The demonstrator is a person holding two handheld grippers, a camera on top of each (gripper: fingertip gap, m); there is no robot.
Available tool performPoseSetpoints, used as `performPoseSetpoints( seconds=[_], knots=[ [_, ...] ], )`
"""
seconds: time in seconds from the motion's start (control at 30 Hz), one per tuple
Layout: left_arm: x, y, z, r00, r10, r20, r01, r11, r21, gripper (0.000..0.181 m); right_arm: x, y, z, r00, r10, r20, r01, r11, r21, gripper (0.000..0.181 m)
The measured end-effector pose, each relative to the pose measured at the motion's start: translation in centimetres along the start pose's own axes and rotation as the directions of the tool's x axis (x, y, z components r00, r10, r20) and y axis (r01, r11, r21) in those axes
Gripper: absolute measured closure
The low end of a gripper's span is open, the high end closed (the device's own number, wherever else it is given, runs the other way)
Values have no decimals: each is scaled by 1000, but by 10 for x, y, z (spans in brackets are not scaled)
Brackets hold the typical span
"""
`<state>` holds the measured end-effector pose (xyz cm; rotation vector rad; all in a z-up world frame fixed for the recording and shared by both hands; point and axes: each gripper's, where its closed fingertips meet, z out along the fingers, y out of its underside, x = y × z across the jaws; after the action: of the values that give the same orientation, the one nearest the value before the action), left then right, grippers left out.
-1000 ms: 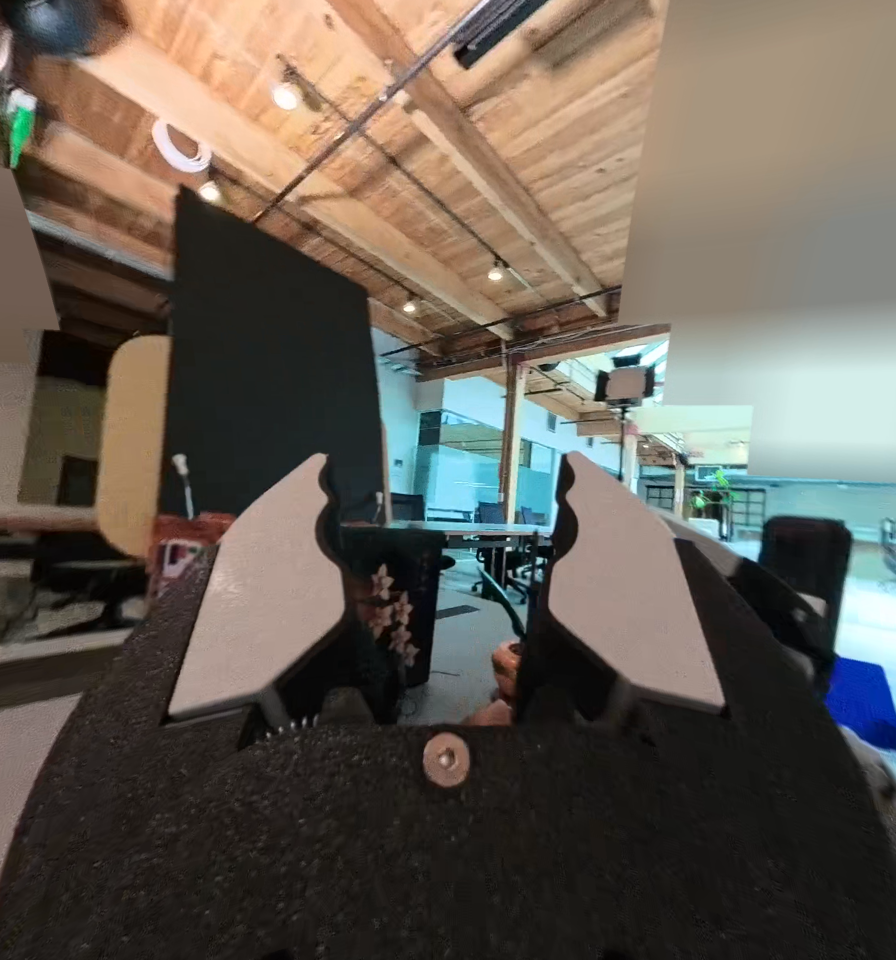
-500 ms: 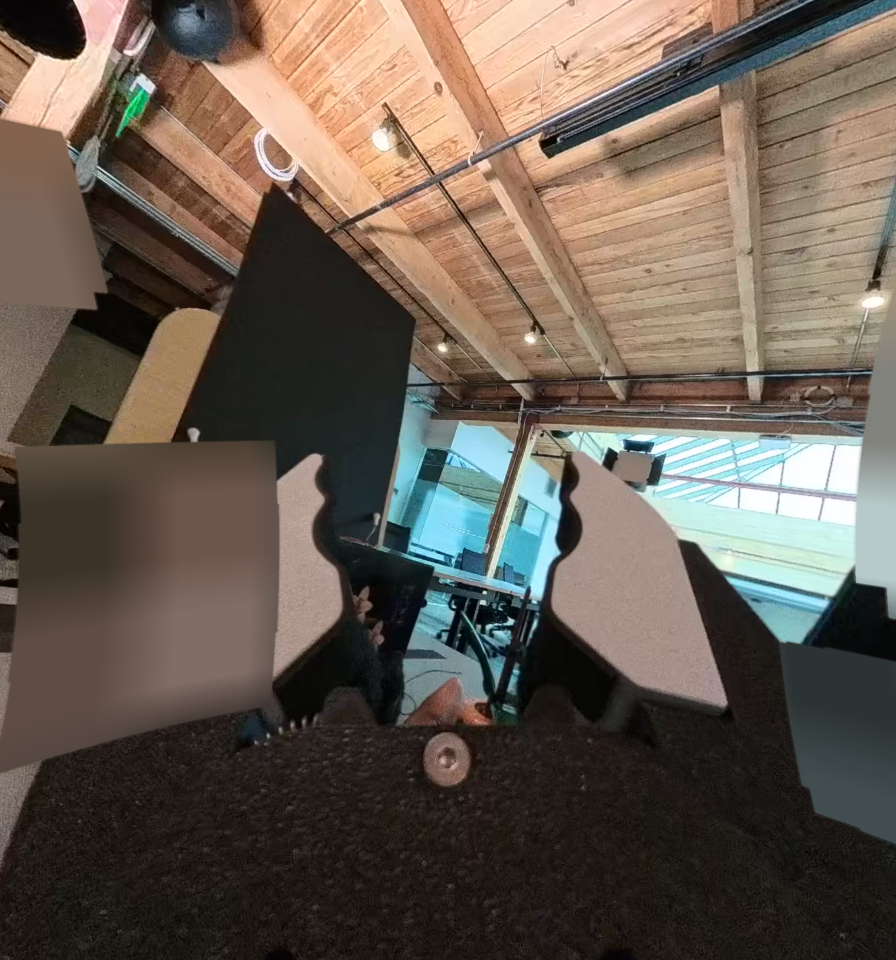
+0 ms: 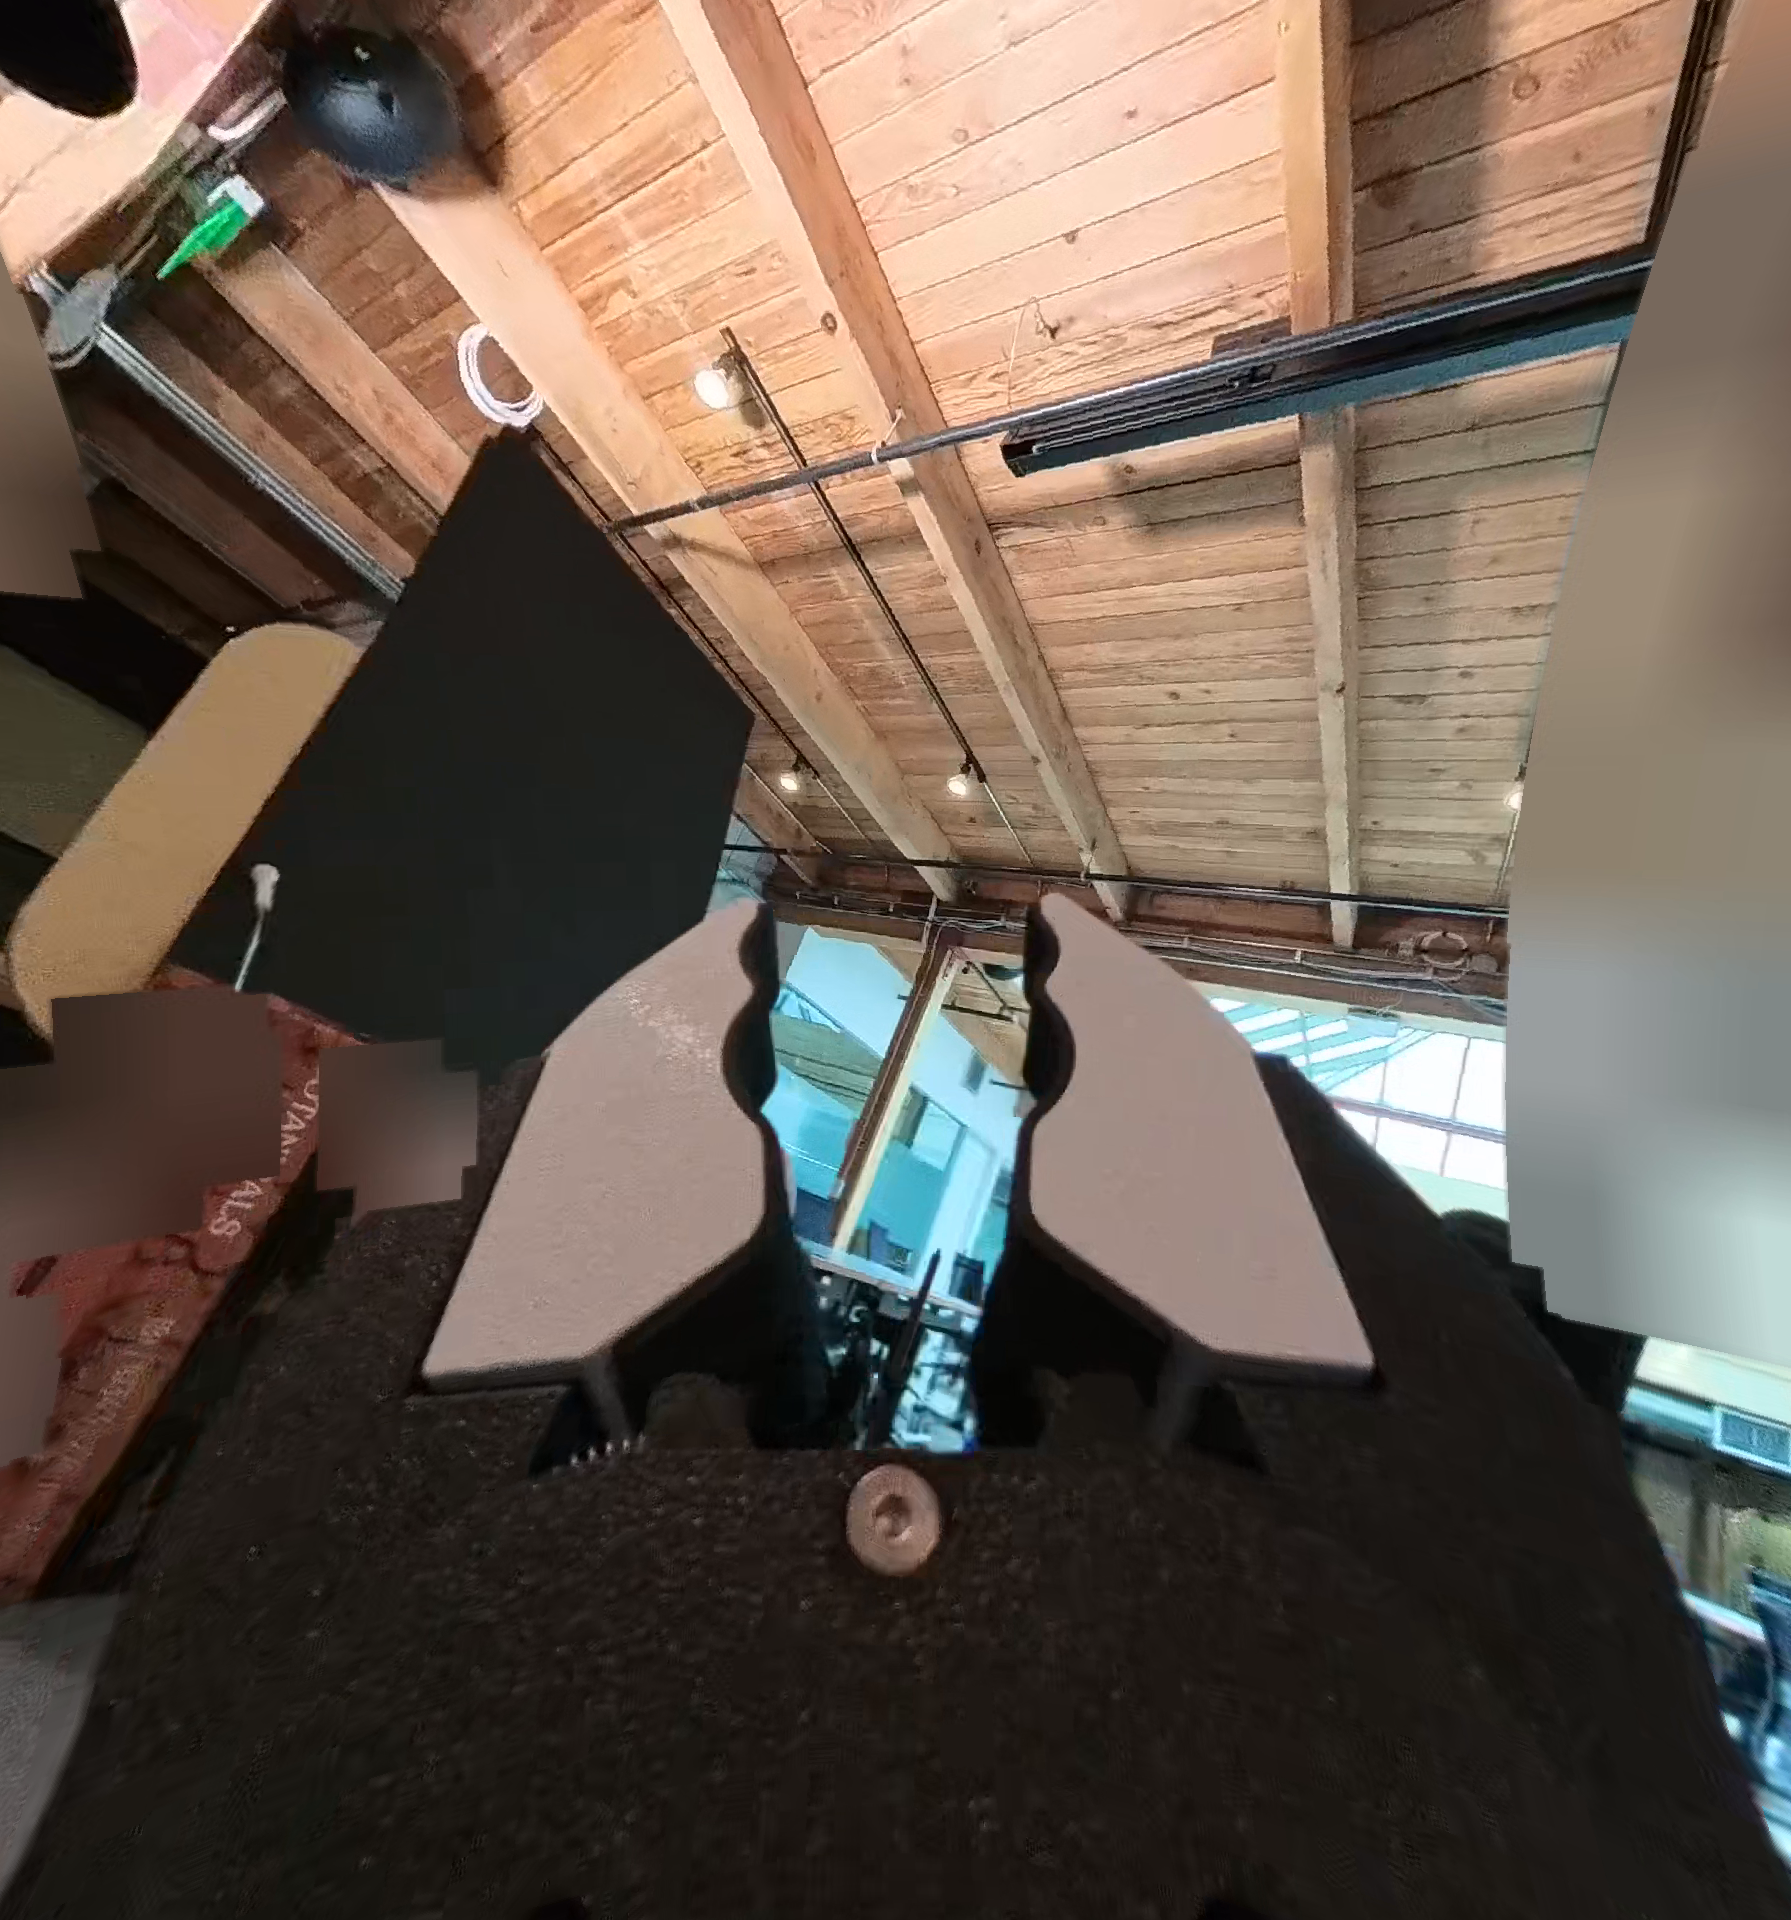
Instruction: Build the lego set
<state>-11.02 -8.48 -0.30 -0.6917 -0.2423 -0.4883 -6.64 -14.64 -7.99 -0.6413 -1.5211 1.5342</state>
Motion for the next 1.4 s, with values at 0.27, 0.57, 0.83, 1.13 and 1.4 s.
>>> performPoseSetpoints(
  seconds=[0.27, 0.57, 0.83, 1.13, 1.4],
  knots=[
    [-9, 15, -2, 997, 79, -14, -80, 988, -130, 167, 2, 0, -11, 997, -76, -12, 76, 997, -26, 174],
    [9, 52, -7, 842, 510, -174, -537, 772, -340, 153, 5, 6, -6, 996, 79, -27, -81, 995, -59, 175],
    [14, 48, -41, 678, 666, -312, -726, 538, -427, 181, 16, 11, -77, 986, 20, -165, -17, 1000, 21, 168],
    [-39, 64, -90, 714, 613, -338, -636, 368, -678, 152, 57, 98, -164, 962, -163, -220, 18, 839, -544, 144],
    [-80, 40, -87, 794, 581, -176, -495, 451, -743, 180, 64, 109, -148, 958, -12, -286, -125, 880, -457, 175]
  ],
)
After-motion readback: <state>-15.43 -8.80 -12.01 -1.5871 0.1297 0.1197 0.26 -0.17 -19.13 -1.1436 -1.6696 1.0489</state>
